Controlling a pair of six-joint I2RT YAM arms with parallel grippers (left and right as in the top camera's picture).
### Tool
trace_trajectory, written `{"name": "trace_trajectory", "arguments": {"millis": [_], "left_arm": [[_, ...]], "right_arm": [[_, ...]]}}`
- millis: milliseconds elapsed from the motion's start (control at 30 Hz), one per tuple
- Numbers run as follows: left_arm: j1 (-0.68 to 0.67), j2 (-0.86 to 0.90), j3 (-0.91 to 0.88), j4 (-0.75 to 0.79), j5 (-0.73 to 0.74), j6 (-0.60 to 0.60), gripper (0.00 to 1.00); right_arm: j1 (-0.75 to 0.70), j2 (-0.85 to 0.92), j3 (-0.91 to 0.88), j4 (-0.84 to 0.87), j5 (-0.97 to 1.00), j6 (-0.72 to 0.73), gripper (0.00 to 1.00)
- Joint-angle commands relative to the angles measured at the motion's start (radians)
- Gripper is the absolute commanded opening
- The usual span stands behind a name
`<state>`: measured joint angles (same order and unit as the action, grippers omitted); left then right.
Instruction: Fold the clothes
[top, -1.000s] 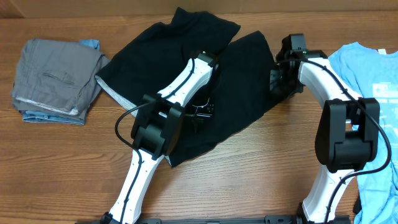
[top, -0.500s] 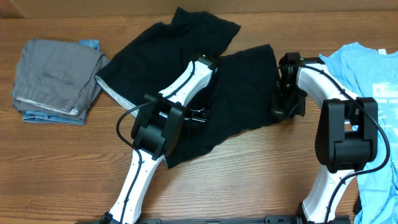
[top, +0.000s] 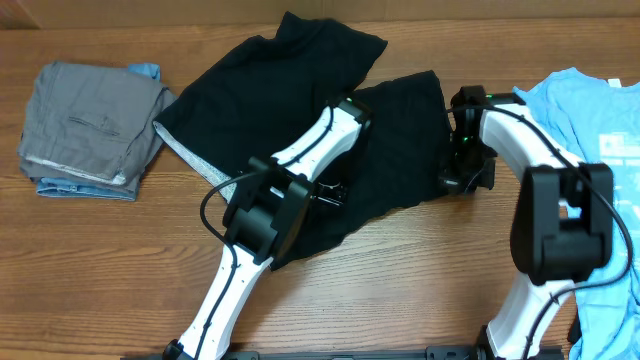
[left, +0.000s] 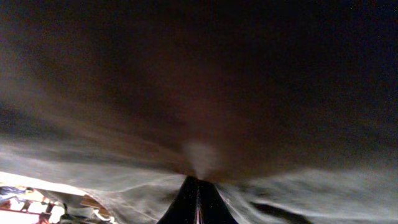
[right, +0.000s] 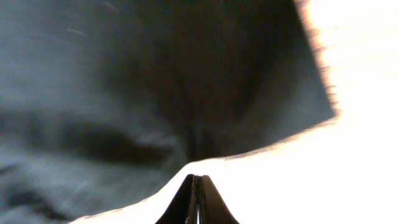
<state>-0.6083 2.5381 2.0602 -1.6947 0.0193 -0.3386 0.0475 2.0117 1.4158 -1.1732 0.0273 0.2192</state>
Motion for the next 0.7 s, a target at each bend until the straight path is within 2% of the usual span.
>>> {"name": "trace_trajectory", "arguments": {"millis": [0,67,167,400,567,667], "left_arm": [[-0.014,-0.026,-0.012,0.003,0.064,0.002,0.04],[-0.014,-0.026,-0.017,0.003,0.068,0.001,0.04],[-0.015,-0.027,-0.065,0.003,0.078,0.001,0.04],[-0.021,-0.066,-0.245,0.003,0.021,-0.040,0.04],[-0.019,-0.181,-0.350,0.005,-0.072,-0.119,0.04],[-0.018,-0.238,-0.372,0.003,-0.080,-0.134,0.04]], "right_arm": [[0.000,-0.203,0.006,0.029,0.010,-0.017,0.04],[-0.001,-0.286,0.006,0.054,0.010,-0.042,0.04],[-0.010,-0.368,0.006,0.083,0.010,-0.080,0.15],[-0.054,-0.392,0.006,0.092,-0.003,-0.089,0.15],[-0.058,-0.392,0.006,0.087,-0.002,-0.090,0.16],[-0.057,-0.392,0.006,0.088,-0.003,-0.090,0.15]]}}
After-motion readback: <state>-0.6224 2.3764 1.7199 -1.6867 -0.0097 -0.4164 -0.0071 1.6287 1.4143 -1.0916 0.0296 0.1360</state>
